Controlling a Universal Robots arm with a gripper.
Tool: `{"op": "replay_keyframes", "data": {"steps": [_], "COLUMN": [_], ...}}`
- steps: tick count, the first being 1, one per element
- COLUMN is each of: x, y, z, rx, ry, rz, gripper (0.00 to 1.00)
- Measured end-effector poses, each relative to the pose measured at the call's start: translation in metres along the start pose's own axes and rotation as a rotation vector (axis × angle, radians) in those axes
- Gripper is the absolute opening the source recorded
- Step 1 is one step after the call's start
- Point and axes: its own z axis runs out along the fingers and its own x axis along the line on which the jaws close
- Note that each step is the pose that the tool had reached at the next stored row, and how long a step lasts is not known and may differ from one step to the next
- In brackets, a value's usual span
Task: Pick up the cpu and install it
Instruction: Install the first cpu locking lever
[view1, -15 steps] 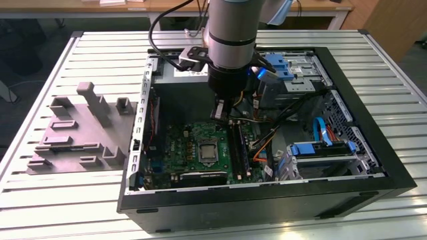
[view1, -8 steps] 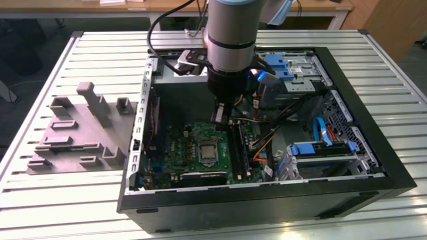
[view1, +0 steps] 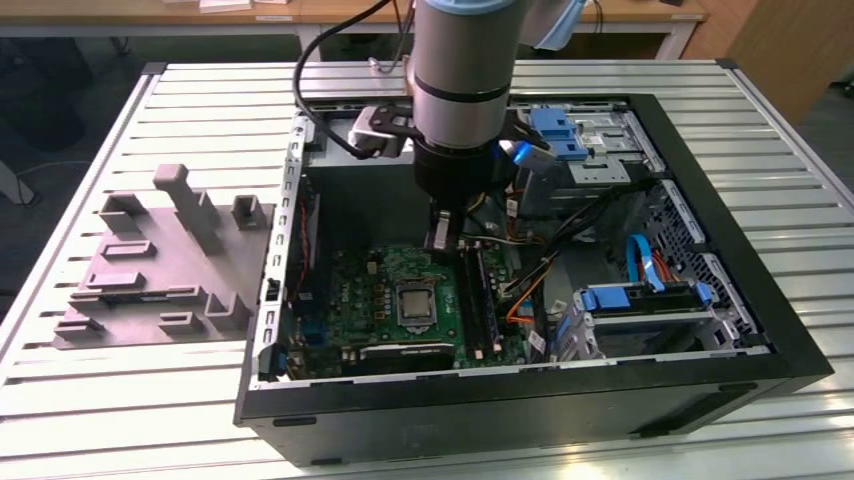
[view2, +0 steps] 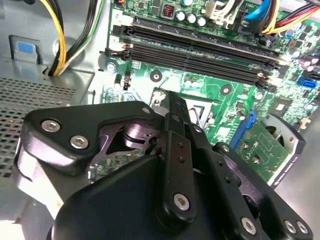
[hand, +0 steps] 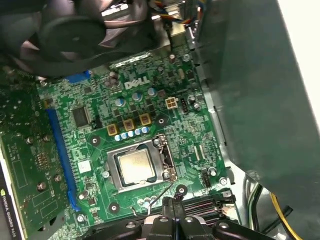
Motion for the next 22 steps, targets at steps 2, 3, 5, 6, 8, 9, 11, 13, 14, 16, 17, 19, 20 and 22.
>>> {"op": "replay_keyframes", "data": {"steps": [2,3,5,6,8,9,11,13,14,16,17,19,20,22], "x": [0.0028,0.0044,0.0079,0.0093,0.0114,0.0117,0.0119,0.0123,0.013,0.0152,0.0164,0.0186,0.0195,0.0208], "y": [-0.0002,-0.0004,-0.001,-0.0013,-0.0016,-0.0016,-0.0017,-0.0017,-0.0017,-0.0014,-0.001,-0.0001,0.0001,0.0], "z": [0.0004,0.0007,0.0011,0.0013,0.0018,0.0022,0.0029,0.0036,0.0039,0.0047,0.0053,0.0062,0.0065,0.0078], "rx": [0.0007,0.0009,0.0014,0.0016,0.0024,0.0032,0.0054,0.0076,0.0081,0.009,0.0094,0.0101,0.0105,0.0114], "ry": [-0.0001,-0.0002,-0.0002,-0.0002,-0.0004,-0.0006,-0.0008,-0.0009,-0.0009,-0.0012,-0.0012,-0.0014,-0.0012,-0.0015], "rz": [-0.007,-0.01,-0.015,-0.018,-0.026,-0.035,-0.06,-0.085,-0.092,-0.102,-0.106,-0.114,-0.119,-0.129], "gripper": [0.11,0.11,0.11,0.11,0.11,0.11,0.11,0.11,0.11,0.11,0.11,0.11,0.11,0.11]}}
